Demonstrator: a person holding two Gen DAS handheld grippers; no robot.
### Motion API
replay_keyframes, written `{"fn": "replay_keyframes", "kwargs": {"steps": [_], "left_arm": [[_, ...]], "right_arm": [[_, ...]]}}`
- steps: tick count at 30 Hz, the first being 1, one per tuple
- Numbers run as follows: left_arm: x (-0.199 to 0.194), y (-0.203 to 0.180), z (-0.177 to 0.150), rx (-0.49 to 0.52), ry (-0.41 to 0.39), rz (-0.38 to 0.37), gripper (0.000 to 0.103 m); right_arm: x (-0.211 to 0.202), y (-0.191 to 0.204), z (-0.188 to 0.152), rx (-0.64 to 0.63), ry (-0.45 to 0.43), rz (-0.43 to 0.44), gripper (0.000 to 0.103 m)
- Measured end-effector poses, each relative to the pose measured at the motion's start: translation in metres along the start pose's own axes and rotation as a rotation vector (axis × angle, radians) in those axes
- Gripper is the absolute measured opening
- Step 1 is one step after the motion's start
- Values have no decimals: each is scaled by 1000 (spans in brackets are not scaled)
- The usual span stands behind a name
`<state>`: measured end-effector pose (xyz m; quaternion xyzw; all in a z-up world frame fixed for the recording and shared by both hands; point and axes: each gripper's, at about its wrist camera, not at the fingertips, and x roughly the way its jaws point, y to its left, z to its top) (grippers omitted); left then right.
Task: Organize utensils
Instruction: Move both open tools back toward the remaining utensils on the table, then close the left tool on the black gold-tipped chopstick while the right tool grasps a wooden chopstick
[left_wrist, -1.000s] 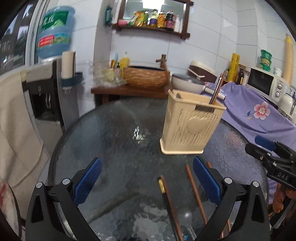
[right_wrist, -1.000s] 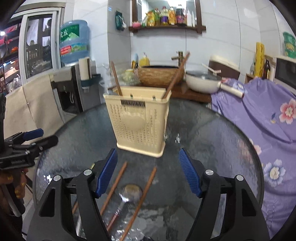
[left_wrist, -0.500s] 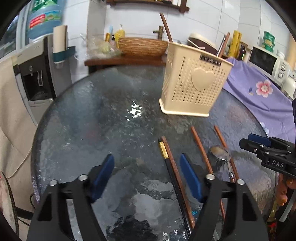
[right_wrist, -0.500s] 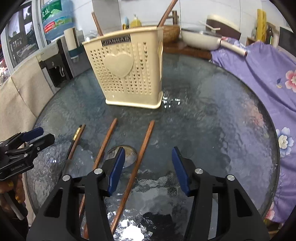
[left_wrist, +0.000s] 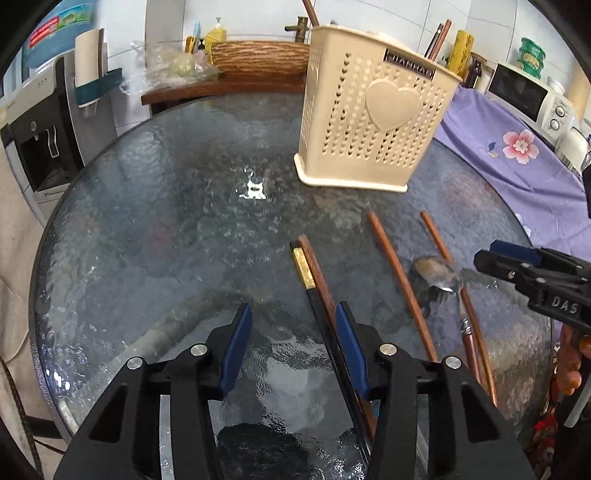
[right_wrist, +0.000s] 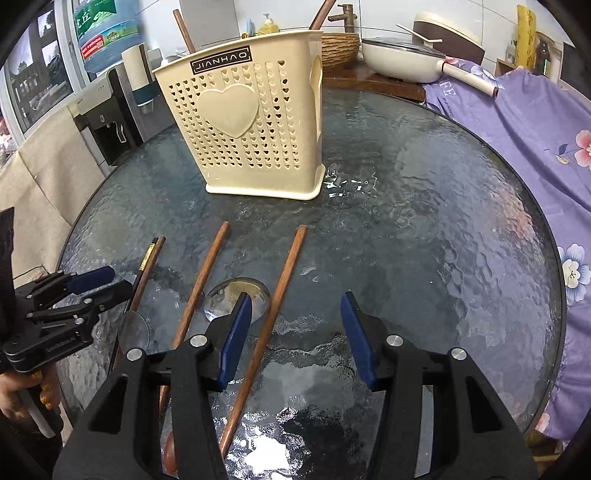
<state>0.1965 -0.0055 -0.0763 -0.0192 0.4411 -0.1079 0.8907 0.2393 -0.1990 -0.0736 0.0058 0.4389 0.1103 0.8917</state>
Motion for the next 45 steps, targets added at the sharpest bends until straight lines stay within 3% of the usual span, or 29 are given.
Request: {"fn": "replay_keyframes", "kwargs": {"steps": [10,20,31,45], "left_arm": [[1,-9,2,62,15,60,43],[6,-11,9,80,27,44,43],[12,-7,11,91,54,76,42],[18,-18,16,102,57,81,37]], "right_arm": [[0,6,2,-26,2,-11,51],[4,8,4,-28,8,-13,51],[13,6,10,-44,49,-44,50],[46,3,27,46,124,-45,34]]}}
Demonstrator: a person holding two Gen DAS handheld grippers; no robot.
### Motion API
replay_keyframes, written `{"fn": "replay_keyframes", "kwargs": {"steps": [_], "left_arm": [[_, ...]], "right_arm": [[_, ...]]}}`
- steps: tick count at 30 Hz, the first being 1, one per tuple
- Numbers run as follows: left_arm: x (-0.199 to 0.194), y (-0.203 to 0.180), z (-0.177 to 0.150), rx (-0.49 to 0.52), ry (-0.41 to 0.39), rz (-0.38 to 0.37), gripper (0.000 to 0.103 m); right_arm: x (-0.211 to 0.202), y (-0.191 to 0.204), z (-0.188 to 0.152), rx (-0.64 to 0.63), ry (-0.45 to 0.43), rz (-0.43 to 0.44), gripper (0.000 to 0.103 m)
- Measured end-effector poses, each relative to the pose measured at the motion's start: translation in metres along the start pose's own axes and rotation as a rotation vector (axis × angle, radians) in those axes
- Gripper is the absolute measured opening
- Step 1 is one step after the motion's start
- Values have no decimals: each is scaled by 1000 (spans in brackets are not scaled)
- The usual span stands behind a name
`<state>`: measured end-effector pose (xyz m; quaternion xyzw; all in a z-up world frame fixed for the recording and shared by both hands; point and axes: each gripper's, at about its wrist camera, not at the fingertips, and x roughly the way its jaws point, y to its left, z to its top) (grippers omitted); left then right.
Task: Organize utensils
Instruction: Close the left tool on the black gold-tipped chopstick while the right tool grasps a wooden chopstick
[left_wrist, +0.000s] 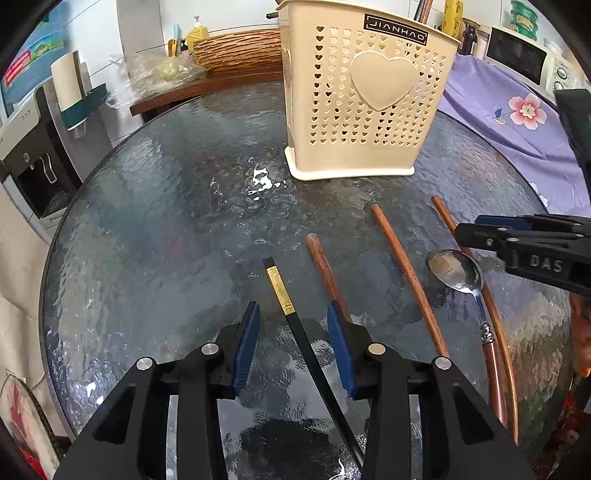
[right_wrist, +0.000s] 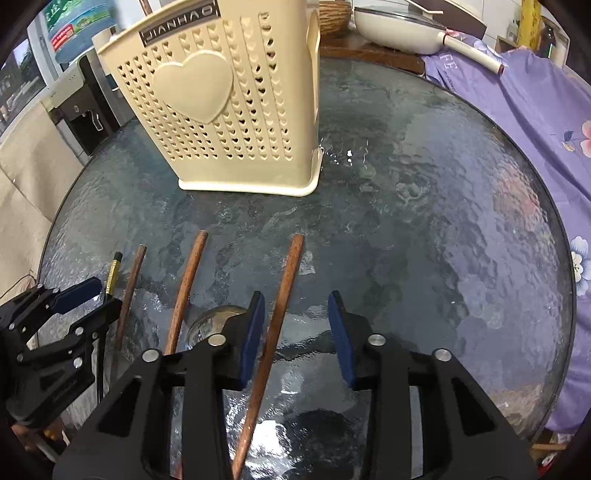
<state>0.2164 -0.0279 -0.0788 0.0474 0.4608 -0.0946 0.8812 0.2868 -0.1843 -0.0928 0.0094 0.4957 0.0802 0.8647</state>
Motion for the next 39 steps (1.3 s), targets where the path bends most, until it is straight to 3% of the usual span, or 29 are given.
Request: {"fn": "replay_keyframes", "kwargs": {"steps": [11,13,19,24,30,39], "left_arm": [[-2,-5,-4,-22,-12,25,36],[-1,-7,-4,-16,-16,25,35],[1,-10,-1,-15,-24,27,22],[3,-8,3,-31,-35,25,10],[6,-2,9,-58,-37,-16,7],[-14,6,17,-90,-103,-62,7]], "right_arm": [[6,15,-4,-5,-46,-100,20],[6,17,-4,7,-49,-105,14],[8,19,0,3,-46,-113,8],[8,15,0,24,-51,-82,7],[6,-3,2,85,-60,39,7],[-26,-9,5,58,-174,106,7]]}}
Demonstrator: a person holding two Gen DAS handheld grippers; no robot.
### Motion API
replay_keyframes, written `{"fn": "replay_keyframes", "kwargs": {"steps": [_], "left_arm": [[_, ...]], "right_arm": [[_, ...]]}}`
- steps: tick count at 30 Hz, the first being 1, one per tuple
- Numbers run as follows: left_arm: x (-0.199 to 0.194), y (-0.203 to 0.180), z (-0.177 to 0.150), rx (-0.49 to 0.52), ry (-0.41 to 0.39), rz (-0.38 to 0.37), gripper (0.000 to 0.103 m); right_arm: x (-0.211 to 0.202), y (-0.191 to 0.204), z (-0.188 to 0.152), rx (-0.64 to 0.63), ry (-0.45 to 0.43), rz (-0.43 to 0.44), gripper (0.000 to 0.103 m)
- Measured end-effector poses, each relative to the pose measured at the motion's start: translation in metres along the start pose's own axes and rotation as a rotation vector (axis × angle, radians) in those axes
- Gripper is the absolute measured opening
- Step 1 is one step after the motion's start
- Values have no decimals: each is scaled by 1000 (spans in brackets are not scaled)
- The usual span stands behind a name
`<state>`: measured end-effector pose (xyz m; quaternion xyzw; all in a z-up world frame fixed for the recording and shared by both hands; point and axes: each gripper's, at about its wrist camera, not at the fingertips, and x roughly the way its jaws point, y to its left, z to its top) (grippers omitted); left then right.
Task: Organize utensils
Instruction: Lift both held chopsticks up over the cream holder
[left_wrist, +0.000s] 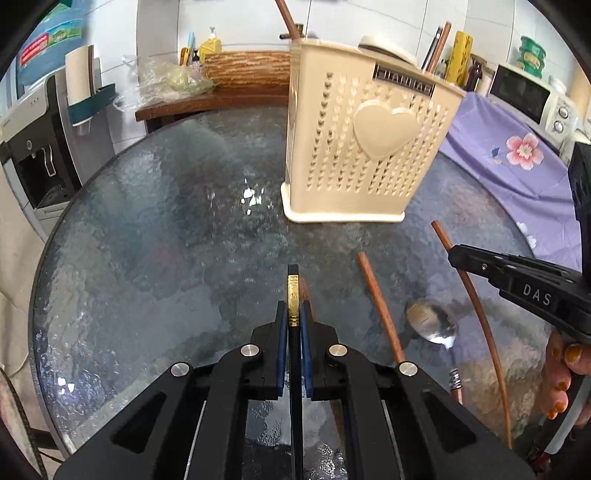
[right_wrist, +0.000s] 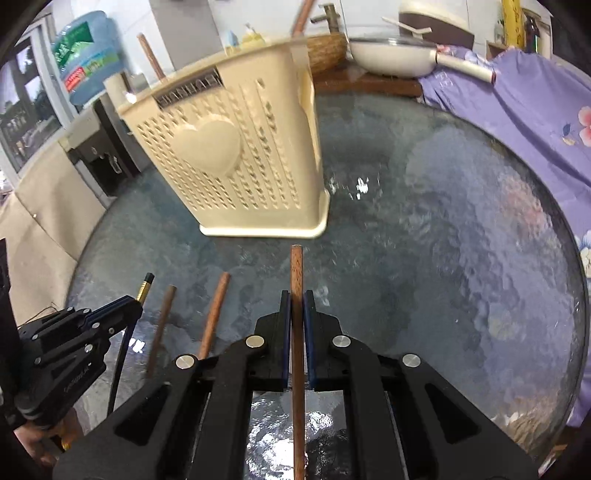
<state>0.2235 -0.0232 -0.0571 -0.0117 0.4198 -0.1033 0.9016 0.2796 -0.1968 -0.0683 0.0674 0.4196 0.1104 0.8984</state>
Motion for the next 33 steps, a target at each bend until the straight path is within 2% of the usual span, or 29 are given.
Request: {"fn": "replay_keyframes", "kwargs": {"steps": [7,11,26,33], "left_arm": [[-24,4,12,-22,-75,-22,7],[-35,5,18,-27,-103,-40,7],[-88,0,28,-8,-232,-70,7],[-107,-3,31,10,-273,-73,7]], "right_arm": [[-37,1,8,-15,-102,96,7],[-53,1,13,-23,-135,122,7],[-118,8,18,-79,-241,167,7],[-140,7,17,-106,-256,185,7]]}}
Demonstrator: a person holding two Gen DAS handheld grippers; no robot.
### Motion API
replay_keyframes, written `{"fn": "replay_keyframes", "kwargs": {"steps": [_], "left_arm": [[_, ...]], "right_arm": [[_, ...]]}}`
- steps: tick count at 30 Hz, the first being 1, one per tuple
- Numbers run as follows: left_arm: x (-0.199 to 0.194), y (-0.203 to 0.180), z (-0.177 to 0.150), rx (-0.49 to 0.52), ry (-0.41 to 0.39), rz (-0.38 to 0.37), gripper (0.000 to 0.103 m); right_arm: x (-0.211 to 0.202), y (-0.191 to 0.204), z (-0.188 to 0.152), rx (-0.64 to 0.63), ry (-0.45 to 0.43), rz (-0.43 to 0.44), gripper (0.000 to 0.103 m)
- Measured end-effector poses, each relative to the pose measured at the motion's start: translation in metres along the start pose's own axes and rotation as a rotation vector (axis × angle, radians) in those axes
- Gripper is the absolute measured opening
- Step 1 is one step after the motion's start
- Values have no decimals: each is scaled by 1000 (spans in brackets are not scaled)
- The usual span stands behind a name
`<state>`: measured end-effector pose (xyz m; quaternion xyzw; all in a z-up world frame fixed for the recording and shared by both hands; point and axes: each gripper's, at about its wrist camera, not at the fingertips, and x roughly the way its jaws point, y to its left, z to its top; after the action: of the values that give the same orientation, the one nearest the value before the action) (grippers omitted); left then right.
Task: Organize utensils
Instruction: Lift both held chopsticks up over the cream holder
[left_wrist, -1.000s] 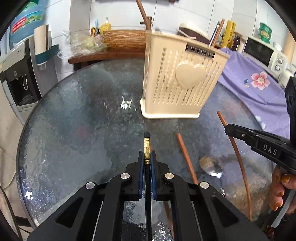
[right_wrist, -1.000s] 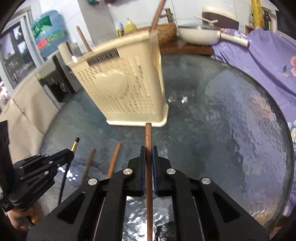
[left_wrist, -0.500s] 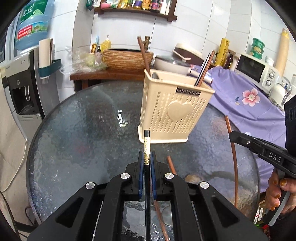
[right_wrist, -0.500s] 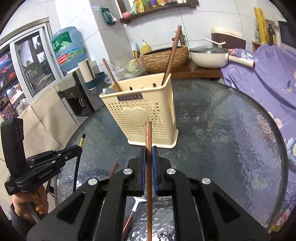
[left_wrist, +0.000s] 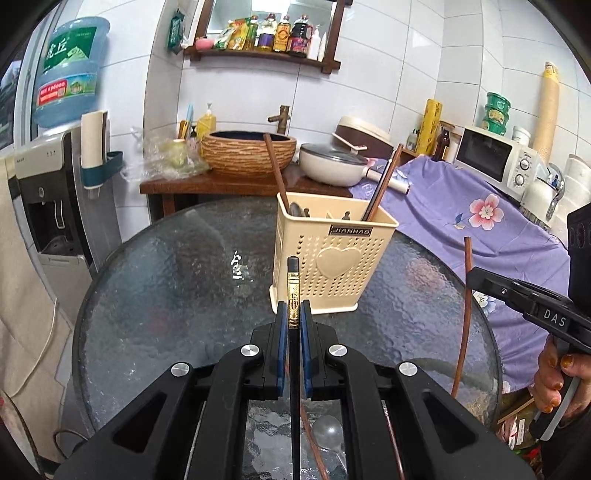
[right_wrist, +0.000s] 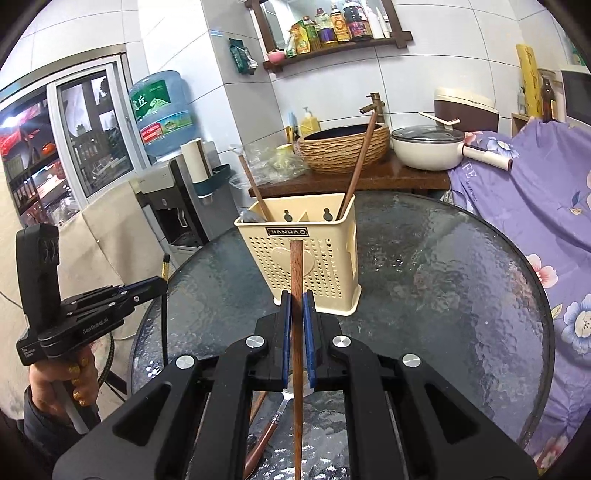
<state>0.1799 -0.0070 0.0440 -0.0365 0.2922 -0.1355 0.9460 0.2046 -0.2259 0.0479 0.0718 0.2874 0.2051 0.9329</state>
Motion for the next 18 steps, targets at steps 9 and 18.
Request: {"fn": "replay_keyframes", "kwargs": {"steps": [9,18], "left_arm": [[-13,3,7,10,-23,-8,7],[-20,0,10,19,-40,-13,7]], "right_arm": [[-18,5,5,-30,0,16,7],[-29,14,11,-72,-11,22,7]]}}
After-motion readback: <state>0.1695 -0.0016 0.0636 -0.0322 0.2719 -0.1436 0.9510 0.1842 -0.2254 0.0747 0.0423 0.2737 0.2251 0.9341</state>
